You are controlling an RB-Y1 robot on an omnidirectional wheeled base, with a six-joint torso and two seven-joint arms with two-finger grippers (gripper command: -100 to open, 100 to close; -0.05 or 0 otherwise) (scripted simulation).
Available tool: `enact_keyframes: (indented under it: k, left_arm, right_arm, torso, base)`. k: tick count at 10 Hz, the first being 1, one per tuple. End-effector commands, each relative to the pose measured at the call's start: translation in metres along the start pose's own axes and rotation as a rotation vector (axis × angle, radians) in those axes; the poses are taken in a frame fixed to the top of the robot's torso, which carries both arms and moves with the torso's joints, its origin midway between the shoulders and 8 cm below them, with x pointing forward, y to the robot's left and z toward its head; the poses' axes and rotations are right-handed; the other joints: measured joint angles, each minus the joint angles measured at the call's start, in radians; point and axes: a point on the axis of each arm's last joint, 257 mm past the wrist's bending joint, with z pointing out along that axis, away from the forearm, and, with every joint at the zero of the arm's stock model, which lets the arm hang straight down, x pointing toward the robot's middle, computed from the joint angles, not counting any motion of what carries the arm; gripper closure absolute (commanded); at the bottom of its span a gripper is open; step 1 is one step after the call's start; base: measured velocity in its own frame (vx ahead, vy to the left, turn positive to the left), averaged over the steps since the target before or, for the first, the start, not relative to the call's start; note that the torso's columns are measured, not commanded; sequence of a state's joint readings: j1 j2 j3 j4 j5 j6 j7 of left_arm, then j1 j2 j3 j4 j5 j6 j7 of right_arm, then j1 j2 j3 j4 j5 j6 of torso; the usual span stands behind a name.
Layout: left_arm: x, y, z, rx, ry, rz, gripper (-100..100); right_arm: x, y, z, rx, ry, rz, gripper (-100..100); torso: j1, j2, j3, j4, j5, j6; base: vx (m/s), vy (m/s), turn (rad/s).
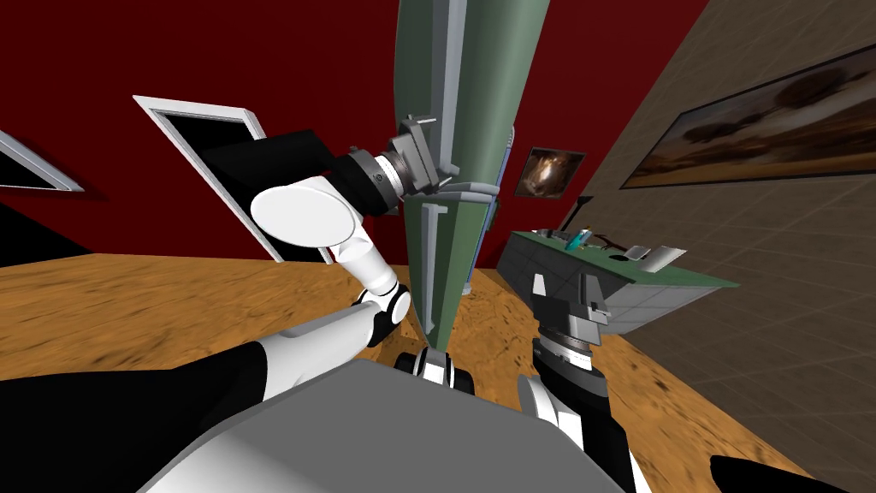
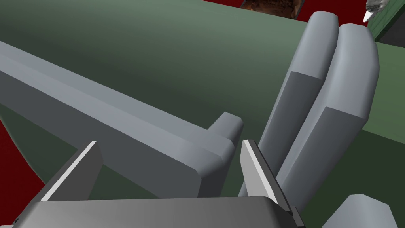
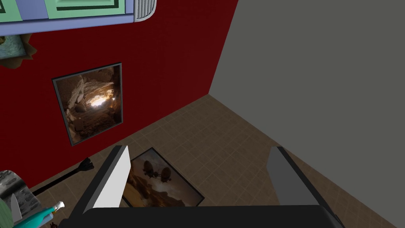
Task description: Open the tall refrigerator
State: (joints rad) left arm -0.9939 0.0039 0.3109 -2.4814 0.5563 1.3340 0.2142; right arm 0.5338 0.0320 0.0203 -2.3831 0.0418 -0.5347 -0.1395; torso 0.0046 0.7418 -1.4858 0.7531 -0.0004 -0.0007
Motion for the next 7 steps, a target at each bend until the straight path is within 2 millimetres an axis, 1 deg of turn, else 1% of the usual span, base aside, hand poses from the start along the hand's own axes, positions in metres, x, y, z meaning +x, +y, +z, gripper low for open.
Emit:
enact_keyframes:
  k: [1,2,4,6,7]
  left_arm:
    - [0.001,-0.016,0.001,0.050,0.004,0.006,-100]
    - [-0.002,-0.002,0.007,-0.002,0.003,-0.003,-100]
    - [-0.002,-0.007,0.021,-0.003,0.006,-0.004,-100]
    - [-0.002,-0.007,0.021,-0.003,0.006,-0.004,-100]
    - [-0.002,-0.010,0.028,-0.003,0.007,-0.005,-100]
  right_arm:
    - [0.000,0.000,0.000,0.000,0.000,0.000,0]
    - [0.000,0.000,0.000,0.000,0.000,0.000,0]
    - [0.000,0.000,0.000,0.000,0.000,0.000,0]
    - [0.000,0.000,0.000,0.000,0.000,0.000,0]
    - [0.000,0.000,0.000,0.000,0.000,0.000,0]
  torso:
    - [0.001,0.001,0.000,0.000,0.000,0.000]
    - [0.000,0.000,-0.001,0.000,0.000,0.000]
    - [-0.002,-0.001,0.002,-0.004,-0.001,0.001]
    - [-0.001,-0.001,0.002,-0.002,0.000,0.000]
    - [0.000,-0.001,0.001,-0.001,0.001,0.000]
  base:
    - [0.000,0.000,0.000]
    - [-0.026,-0.002,0.008]
    - [-0.055,0.008,0.006]
    - [-0.019,0.007,-0.003]
    - [-0.024,-0.001,0.010]
